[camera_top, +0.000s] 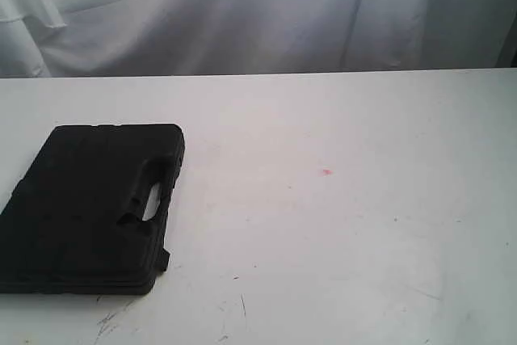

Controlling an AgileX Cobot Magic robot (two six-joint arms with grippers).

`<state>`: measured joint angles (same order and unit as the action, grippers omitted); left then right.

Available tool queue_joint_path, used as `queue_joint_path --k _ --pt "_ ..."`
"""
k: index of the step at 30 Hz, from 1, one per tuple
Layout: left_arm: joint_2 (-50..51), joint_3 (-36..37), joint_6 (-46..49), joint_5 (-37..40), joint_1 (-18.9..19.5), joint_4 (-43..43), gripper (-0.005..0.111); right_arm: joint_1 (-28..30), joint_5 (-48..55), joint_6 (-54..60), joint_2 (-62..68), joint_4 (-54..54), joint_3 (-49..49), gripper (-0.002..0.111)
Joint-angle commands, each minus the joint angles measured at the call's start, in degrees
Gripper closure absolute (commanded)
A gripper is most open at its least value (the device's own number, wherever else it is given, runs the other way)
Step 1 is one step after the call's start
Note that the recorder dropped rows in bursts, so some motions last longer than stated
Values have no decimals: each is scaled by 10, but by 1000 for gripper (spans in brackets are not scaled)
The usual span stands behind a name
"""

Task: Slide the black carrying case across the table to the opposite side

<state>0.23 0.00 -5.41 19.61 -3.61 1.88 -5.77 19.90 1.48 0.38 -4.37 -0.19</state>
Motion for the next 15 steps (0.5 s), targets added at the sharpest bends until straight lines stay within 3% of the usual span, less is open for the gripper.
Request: queue_joint_path --k 1,10,15 --pt "-2 0 -1 -58 -4 -1 107 2 -1 1 -4 6 2 108" --pt "-2 0 -1 -241 -4 -1 107 2 -1 1 -4 6 2 108" --pt "-2 0 -1 -258 -4 -1 107 2 -1 1 -4 6 2 108"
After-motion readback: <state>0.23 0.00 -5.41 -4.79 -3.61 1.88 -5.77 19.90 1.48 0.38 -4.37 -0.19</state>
